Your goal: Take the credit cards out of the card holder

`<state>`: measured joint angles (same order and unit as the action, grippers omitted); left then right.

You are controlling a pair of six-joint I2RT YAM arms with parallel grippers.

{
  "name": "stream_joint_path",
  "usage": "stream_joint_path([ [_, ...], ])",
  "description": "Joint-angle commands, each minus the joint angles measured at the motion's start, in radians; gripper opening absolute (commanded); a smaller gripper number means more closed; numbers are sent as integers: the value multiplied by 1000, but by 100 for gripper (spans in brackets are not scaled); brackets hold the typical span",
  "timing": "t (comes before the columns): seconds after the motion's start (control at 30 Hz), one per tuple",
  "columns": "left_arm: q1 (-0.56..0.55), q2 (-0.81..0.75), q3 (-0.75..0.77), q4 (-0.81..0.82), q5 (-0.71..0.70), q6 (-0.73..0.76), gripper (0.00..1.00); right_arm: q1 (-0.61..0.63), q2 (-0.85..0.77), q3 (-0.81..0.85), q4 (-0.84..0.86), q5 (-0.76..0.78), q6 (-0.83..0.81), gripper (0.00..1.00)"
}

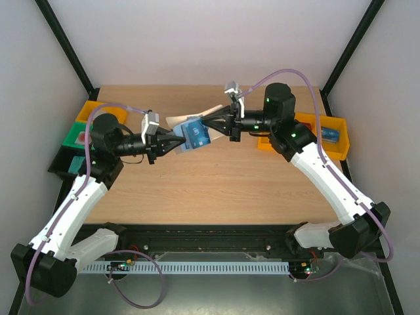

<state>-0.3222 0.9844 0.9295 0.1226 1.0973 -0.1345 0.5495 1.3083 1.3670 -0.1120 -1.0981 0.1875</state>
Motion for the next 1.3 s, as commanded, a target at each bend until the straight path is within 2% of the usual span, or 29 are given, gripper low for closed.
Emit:
stream_joint_path([
  [0.0,-2,-9,1,40,32,8,2,-22,-31,38,-26,7,-30,2],
  [0.17,-2,-10,3,32,11,8,2,-42,-34,54,-48,4,-40,2],
  [0.53,9,-9,-30,-14,-49,20,2,-190,-101,20,-46,-4,-43,2],
  [0.67,25,4,-67,-44,-63,27,2,-270,-133,2,-34,9,-35,2],
  [0.8,42,44,-125,-64,-73,27,2,-291,-144,-12,-8,23,5,2],
  [0.97,46,183,-155,-99,-104,39,2,-291,-152,-47,34,51,85,2],
  [1.1,57,395,-144,-153,-100,83,3,-292,-180,-137,167,55,204,2],
  [1.27,61,627,-68,-225,-188,110,3,-290,-213,-217,256,70,319,2],
])
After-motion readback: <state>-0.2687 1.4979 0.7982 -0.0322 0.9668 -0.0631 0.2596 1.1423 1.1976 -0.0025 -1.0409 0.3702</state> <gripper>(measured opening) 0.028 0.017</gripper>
